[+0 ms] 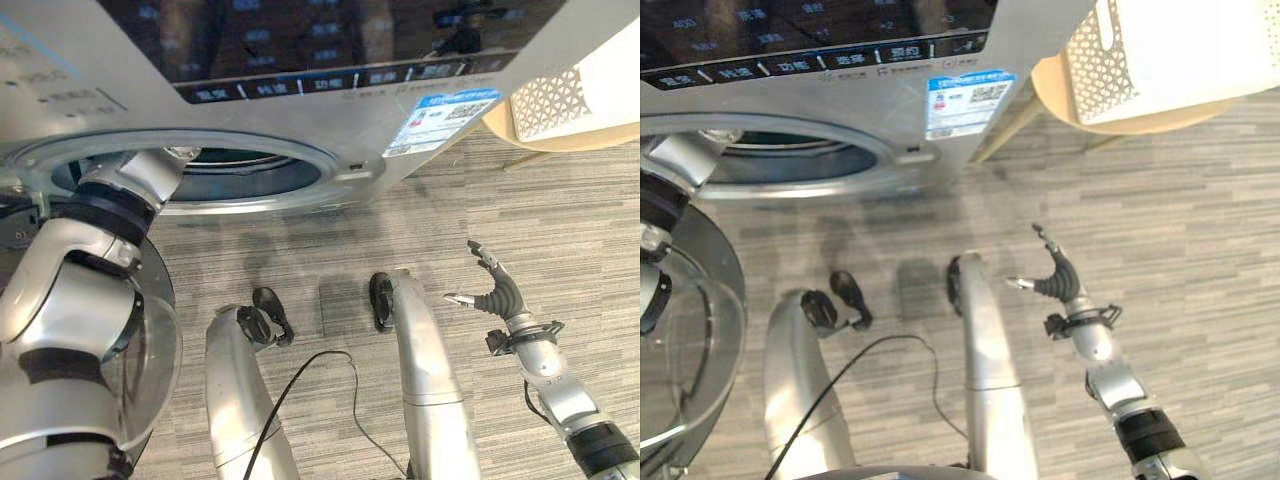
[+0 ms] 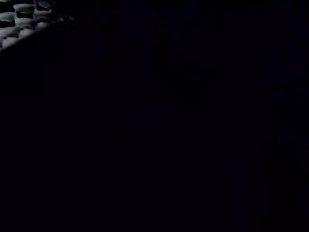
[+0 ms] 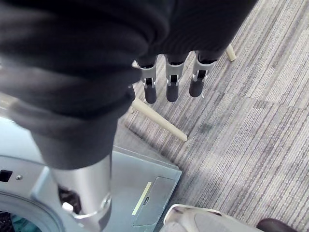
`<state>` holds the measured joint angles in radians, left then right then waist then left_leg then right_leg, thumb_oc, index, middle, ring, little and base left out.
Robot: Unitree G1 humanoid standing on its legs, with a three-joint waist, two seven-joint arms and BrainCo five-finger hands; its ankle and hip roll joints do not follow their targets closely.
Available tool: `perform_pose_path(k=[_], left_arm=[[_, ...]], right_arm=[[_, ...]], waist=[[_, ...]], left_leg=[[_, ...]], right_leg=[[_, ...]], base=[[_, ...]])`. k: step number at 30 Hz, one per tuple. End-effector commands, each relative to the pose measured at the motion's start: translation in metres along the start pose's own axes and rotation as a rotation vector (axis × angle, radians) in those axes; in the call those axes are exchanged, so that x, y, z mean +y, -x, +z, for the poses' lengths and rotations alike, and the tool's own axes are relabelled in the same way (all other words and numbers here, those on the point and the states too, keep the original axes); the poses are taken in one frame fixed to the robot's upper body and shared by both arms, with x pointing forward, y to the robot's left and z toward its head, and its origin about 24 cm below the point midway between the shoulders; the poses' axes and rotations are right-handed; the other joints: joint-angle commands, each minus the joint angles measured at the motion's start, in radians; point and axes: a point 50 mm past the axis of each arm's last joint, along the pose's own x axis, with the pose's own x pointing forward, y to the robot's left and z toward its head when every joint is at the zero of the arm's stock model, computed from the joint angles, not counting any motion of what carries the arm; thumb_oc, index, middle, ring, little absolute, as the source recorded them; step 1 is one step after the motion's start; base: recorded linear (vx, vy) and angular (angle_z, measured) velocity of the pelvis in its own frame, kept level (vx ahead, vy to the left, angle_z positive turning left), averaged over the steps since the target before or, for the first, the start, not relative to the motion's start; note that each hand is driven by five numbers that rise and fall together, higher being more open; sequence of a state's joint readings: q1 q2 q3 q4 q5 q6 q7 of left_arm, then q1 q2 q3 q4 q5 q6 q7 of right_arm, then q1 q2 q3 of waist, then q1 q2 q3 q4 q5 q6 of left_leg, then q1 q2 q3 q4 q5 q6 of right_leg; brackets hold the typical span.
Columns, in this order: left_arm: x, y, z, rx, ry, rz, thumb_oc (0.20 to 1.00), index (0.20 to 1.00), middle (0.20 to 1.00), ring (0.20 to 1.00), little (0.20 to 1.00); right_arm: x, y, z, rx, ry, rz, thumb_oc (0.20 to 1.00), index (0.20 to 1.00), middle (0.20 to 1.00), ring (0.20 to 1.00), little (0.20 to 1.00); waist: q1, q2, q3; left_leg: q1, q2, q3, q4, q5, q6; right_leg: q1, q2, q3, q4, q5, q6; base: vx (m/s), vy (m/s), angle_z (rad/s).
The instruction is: Grab the laundry basket,head to the washer,open it,put in the laundry and shut it.
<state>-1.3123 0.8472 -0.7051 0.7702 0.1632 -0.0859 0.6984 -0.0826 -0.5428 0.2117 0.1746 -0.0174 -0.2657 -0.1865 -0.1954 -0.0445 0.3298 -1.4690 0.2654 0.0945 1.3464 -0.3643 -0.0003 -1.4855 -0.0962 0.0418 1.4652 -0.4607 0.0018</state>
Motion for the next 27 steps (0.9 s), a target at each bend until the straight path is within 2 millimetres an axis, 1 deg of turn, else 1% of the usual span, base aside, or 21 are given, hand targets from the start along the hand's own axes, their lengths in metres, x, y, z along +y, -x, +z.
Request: perform_pose_path(k=[1, 2, 3, 4, 5, 6, 7, 9, 12, 13, 14, 15, 17, 18, 19, 20, 21, 24, 25, 26, 27], left_arm=[[0.02, -0.028, 0.0, -0.014, -0.089, -0.063, 1.0, 1.0, 1.0, 1.0, 1.0], [0.015, -0.026, -0.003, -0.008, -0.113, -0.111, 1.0, 1.0, 1.0, 1.0, 1.0], [0.007, -0.021, -0.01, 0.036, -0.119, -0.179, 1.0, 1.0, 1.0, 1.0, 1.0], [-0.001, -0.016, -0.013, 0.059, -0.121, -0.237, 1.0, 1.0, 1.0, 1.0, 1.0], [-0.004, -0.016, -0.013, 0.062, -0.137, -0.265, 1.0, 1.0, 1.0, 1.0, 1.0], [-0.013, -0.012, -0.014, 0.062, -0.184, -0.328, 1.0, 1.0, 1.0, 1.0, 1.0], [-0.013, -0.012, -0.013, 0.061, -0.184, -0.328, 1.0, 1.0, 1.0, 1.0, 1.0], [-0.02, -0.007, -0.013, 0.058, -0.18, -0.375, 1.0, 1.0, 1.0, 1.0, 1.0], [-0.021, -0.007, -0.012, 0.051, -0.178, -0.383, 1.0, 1.0, 1.0, 1.0, 1.0], [-0.023, -0.004, -0.008, 0.031, -0.154, -0.385, 1.0, 1.0, 1.0, 1.0, 1.0], [-0.026, -0.001, -0.007, 0.03, -0.127, -0.383, 1.0, 1.0, 1.0, 1.0, 1.0], [-0.033, 0.007, -0.003, 0.025, -0.072, -0.381, 1.0, 1.0, 1.0, 1.0, 1.0], [-0.04, 0.022, -0.004, 0.044, 0.016, -0.37, 1.0, 1.0, 1.0, 1.0, 1.0], [-0.052, 0.043, -0.006, 0.075, 0.104, -0.392, 1.0, 1.0, 1.0, 1.0, 1.0], [-0.058, 0.057, -0.007, 0.084, 0.144, -0.407, 1.0, 1.0, 1.0, 1.0, 1.0], [-0.069, 0.084, -0.008, 0.123, 0.219, -0.436, 1.0, 1.0, 1.0, 1.0, 1.0], [-0.068, 0.086, -0.009, 0.127, 0.219, -0.437, 1.0, 1.0, 1.0, 1.0, 1.0], [-0.087, 0.145, -0.018, 0.207, 0.28, -0.562, 1.0, 1.0, 1.0, 1.0, 1.0], [-0.09, 0.165, -0.021, 0.238, 0.305, -0.603, 1.0, 1.0, 1.0, 1.0, 1.0], [-0.097, 0.209, -0.025, 0.309, 0.352, -0.703, 1.0, 1.0, 1.0, 1.0, 1.0], [-0.097, 0.21, -0.025, 0.312, 0.352, -0.704, 1.0, 1.0, 1.0, 1.0, 1.0]], right_arm=[[-0.005, 0.007, 0.005, -0.032, -0.019, -0.002, 1.0, 1.0, 1.0, 1.0, 1.0], [-0.006, 0.007, 0.006, -0.038, -0.015, -0.006, 1.0, 1.0, 1.0, 1.0, 1.0], [-0.007, 0.007, 0.006, -0.036, -0.013, -0.006, 1.0, 1.0, 1.0, 1.0, 1.0], [-0.007, 0.007, 0.006, -0.031, -0.007, 0.0, 1.0, 1.0, 1.0, 1.0, 1.0], [-0.007, 0.006, 0.005, -0.026, -0.004, 0.004, 1.0, 1.0, 1.0, 1.0, 1.0], [-0.007, 0.005, 0.004, -0.021, 0.005, 0.015, 1.0, 1.0, 1.0, 1.0, 1.0], [-0.007, 0.005, 0.004, -0.021, 0.005, 0.014, 1.0, 1.0, 1.0, 1.0, 1.0], [-0.007, 0.004, 0.005, -0.027, 0.011, 0.023, 1.0, 1.0, 1.0, 1.0, 1.0], [-0.007, 0.004, 0.006, -0.029, 0.011, 0.026, 1.0, 1.0, 1.0, 1.0, 1.0], [-0.006, 0.003, 0.006, -0.033, 0.007, 0.032, 1.0, 1.0, 1.0, 1.0, 1.0], [-0.004, 0.002, 0.007, -0.036, 0.006, 0.036, 1.0, 1.0, 1.0, 1.0, 1.0], [0.0, 0.002, 0.006, -0.031, 0.005, 0.044, 1.0, 1.0, 1.0, 1.0, 1.0], [0.004, 0.003, 0.003, -0.017, 0.009, 0.046, 1.0, 1.0, 1.0, 1.0, 1.0], [0.009, 0.004, -0.001, 0.007, 0.012, 0.056, 1.0, 1.0, 1.0, 1.0, 1.0], [0.01, 0.005, -0.003, 0.019, 0.014, 0.048, 1.0, 1.0, 1.0, 1.0, 1.0], [0.013, 0.006, -0.009, 0.051, 0.013, 0.041, 1.0, 1.0, 1.0, 1.0, 1.0], [0.013, 0.006, -0.009, 0.052, 0.015, 0.044, 1.0, 1.0, 1.0, 1.0, 1.0], [0.016, 0.009, -0.021, 0.119, 0.031, 0.038, 1.0, 1.0, 1.0, 1.0, 1.0], [0.015, 0.009, -0.025, 0.138, 0.039, 0.032, 1.0, 1.0, 1.0, 1.0, 1.0], [0.015, 0.013, -0.036, 0.2, 0.066, 0.037, 1.0, 1.0, 1.0, 1.0, 1.0], [0.016, 0.013, -0.036, 0.2, 0.067, 0.039, 1.0, 1.0, 1.0, 1.0, 1.0]], waist=[[-0.019, 0.035, -0.061], [-0.017, 0.035, -0.062], [-0.014, 0.032, -0.061], [-0.013, 0.03, -0.062], [-0.011, 0.029, -0.061], [-0.007, 0.024, -0.06], [-0.007, 0.024, -0.06], [-0.003, 0.016, -0.06], [-0.003, 0.016, -0.061], [0.001, 0.013, -0.064], [0.002, 0.012, -0.067], [0.009, 0.007, -0.07], [0.015, 0.004, -0.072], [0.019, 0.004, -0.076], [0.028, 0.002, -0.077], [0.038, 0.0, -0.08], [0.035, 0.001, -0.079], [0.054, -0.005, -0.072], [0.057, -0.004, -0.067], [0.071, -0.001, -0.067], [0.069, -0.001, -0.065]], left_leg=[[0.033, -0.025, -0.04, 0.097, -0.15, 0.069], [0.03, -0.028, -0.043, 0.103, -0.149, 0.07], [0.031, -0.03, -0.044, 0.104, -0.149, 0.069], [0.032, -0.033, -0.046, 0.106, -0.149, 0.069], [0.031, -0.035, -0.046, 0.109, -0.15, 0.068], [0.035, -0.038, -0.047, 0.108, -0.149, 0.066], [0.036, -0.038, -0.047, 0.108, -0.149, 0.066], [0.033, -0.043, -0.049, 0.106, -0.144, 0.064], [0.032, -0.046, -0.051, 0.103, -0.141, 0.062], [0.036, -0.048, -0.052, 0.094, -0.134, 0.059], [0.04, -0.05, -0.053, 0.081, -0.127, 0.057], [0.052, -0.054, -0.055, 0.054, -0.116, 0.051], [0.079, -0.059, -0.056, 0.006, -0.096, 0.045], [0.12, -0.066, -0.056, -0.055, -0.071, 0.037], [0.139, -0.068, -0.055, -0.084, -0.06, 0.031], [0.186, -0.072, -0.055, -0.155, -0.031, 0.02], [0.194, -0.073, -0.054, -0.162, -0.028, 0.02], [0.296, -0.084, -0.047, -0.287, 0.022, 0.001], [0.34, -0.09, -0.04, -0.335, 0.04, -0.005], [0.424, -0.107, -0.034, -0.426, 0.069, -0.011], [0.433, -0.108, -0.033, -0.433, 0.072, -0.011]], right_leg=[[0.049, -0.022, 0.009, -0.083, 0.012, 0.01], [0.047, -0.026, 0.005, -0.075, 0.01, 0.009], [0.047, -0.025, 0.006, -0.073, 0.009, 0.009], [0.046, -0.028, 0.006, -0.069, 0.007, 0.008], [0.045, -0.028, 0.005, -0.066, 0.006, 0.008], [0.044, -0.029, 0.007, -0.062, 0.005, 0.007], [0.044, -0.029, 0.007, -0.062, 0.005, 0.007], [0.044, -0.032, 0.007, -0.06, 0.007, 0.007], [0.044, -0.034, 0.006, -0.063, 0.01, 0.007], [0.047, -0.036, 0.007, -0.067, 0.015, 0.007], [0.052, -0.038, 0.005, -0.076, 0.018, 0.007], [0.066, -0.043, 0.002, -0.099, 0.025, 0.007], [0.094, -0.048, -0.005, -0.136, 0.035, 0.008], [0.138, -0.052, -0.011, -0.19, 0.05, 0.009], [0.156, -0.055, -0.015, -0.214, 0.056, 0.011], [0.208, -0.063, -0.028, -0.28, 0.071, 0.014], [0.216, -0.063, -0.03, -0.287, 0.075, 0.014], [0.315, -0.071, -0.049, -0.408, 0.111, 0.023], [0.357, -0.07, -0.055, -0.452, 0.125, 0.025], [0.431, -0.068, -0.069, -0.529, 0.153, 0.034], [0.44, -0.068, -0.07, -0.536, 0.156, 0.034]], base=[[0.01, -0.028, 0.04], [0.01, -0.03, 0.05], [0.01, -0.028, 0.05], [0.0, -0.034, 0.1], [-0.01, -0.042, 0.13], [-0.01, -0.032, 0.13], [-0.02, -0.03, 0.09], [-0.02, -0.023, 0.11], [-0.02, -0.004, 0.07], [-0.04, -0.01, 0.0], [-0.09, -0.009, 0.01], [-0.1, -0.01, 0.1], [-0.12, 0.002, 0.2], [-0.13, 0.017, 0.13], [-0.17, 0.008, 0.15], [-0.11, 0.008, 0.13], [-0.11, 0.005, 0.17], [-0.09, 0.014, 0.09], [-0.08, 0.057, 0.1], [-0.06, 0.054, 0.12], [-0.03, 0.055, 0.16]])
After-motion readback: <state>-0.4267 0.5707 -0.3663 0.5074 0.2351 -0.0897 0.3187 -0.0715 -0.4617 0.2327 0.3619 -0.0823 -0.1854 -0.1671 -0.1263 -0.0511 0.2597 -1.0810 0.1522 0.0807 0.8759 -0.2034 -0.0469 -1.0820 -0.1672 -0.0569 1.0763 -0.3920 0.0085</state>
